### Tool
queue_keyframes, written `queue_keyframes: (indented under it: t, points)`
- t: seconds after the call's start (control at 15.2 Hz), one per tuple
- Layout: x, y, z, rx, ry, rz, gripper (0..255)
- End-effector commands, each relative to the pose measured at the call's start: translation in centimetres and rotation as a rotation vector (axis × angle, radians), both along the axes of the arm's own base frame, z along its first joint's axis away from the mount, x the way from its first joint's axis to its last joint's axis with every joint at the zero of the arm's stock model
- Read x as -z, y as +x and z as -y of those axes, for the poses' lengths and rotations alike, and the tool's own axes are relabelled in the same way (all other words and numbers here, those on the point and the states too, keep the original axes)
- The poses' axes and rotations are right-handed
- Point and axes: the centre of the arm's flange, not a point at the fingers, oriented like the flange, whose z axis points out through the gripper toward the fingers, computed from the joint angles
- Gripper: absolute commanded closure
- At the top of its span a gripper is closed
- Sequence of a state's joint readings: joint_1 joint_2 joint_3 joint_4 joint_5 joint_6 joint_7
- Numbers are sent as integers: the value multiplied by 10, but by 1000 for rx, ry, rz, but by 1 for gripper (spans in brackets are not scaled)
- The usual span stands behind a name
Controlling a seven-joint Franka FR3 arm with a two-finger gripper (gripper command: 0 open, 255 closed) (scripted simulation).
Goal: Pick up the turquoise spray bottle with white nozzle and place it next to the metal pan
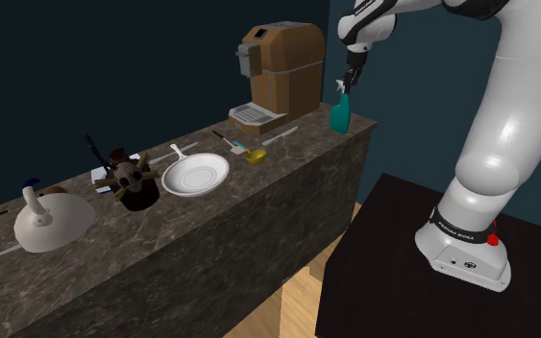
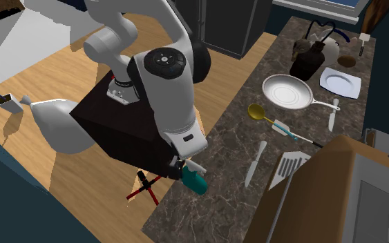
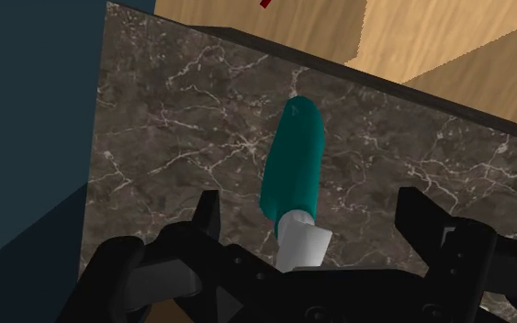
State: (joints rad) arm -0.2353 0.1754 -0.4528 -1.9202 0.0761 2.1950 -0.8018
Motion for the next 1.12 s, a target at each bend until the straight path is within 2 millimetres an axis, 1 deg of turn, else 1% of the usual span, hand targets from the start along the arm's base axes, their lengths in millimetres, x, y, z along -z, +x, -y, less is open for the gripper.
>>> queue_keyframes:
  t: [0.0, 0.46, 0.53, 1.06]
  points:
    - [9, 1, 1, 0, 0, 0, 0]
    - [9, 1, 1, 0, 0, 0, 0]
    - [9, 1, 1, 0, 0, 0, 255]
    - [9, 1, 1, 0, 0, 0, 255]
